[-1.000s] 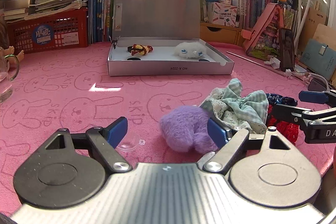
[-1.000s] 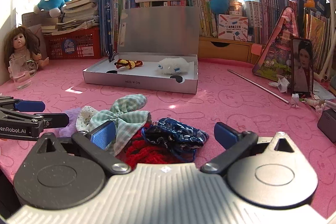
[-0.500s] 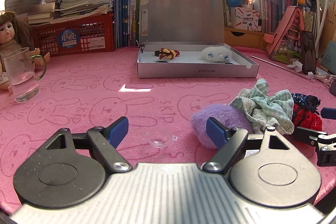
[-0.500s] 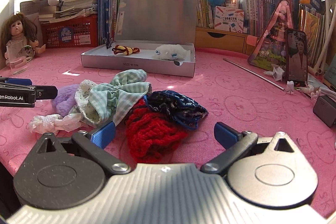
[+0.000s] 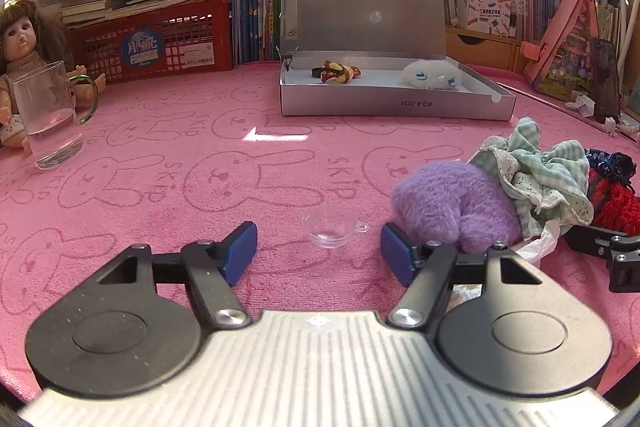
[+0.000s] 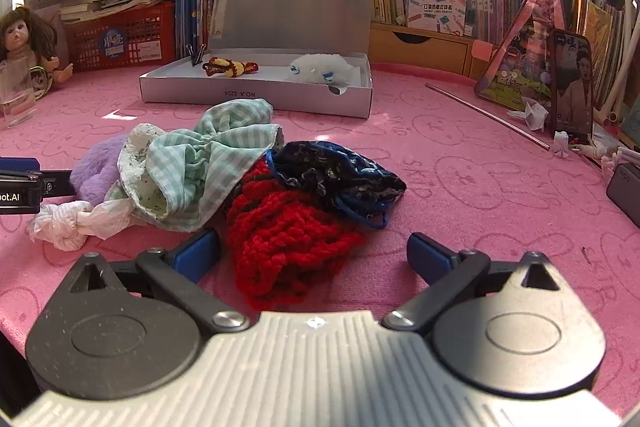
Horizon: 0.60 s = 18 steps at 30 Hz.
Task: Organize objects
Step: 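Grasp the clear plastic lid with the left tool while the right tool grasps the red knitted item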
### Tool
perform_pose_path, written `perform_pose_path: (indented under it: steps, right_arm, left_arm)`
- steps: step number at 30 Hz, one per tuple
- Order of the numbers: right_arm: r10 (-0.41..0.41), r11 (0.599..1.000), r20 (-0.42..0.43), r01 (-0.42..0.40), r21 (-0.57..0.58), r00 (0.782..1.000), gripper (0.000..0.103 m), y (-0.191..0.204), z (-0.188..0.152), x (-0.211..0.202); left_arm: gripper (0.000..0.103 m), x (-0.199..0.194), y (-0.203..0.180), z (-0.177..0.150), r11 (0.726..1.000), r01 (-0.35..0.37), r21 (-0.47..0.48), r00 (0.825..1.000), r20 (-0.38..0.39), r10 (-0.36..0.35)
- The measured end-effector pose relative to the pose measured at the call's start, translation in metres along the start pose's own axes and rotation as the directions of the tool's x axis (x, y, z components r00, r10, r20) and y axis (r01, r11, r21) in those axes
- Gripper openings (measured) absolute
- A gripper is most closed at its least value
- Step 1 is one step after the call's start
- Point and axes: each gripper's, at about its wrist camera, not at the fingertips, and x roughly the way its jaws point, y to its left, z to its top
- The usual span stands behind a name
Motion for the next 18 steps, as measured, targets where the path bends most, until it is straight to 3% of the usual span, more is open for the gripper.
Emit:
perform_pose_path:
  steps: [15,18]
  right_arm:
    - [0.046,0.999,-0.032,-0.046,0.003,0.998,0.102,-0.0068,0.0043,0.0029]
    - [0.039,0.999,-0.002,-0.039,0.005,0.999,0.092,-0.0063,0.0063,-0.0028]
  left_arm:
    - [0.067,0.0023,-0.0020,0.0004,1.000,-0.002,0.002,1.000,0.010,0.002]
    - [0.055,0.0011,-0.0024,0.0009,1.000,0.010,0.001,1.000,0.016,-0.010]
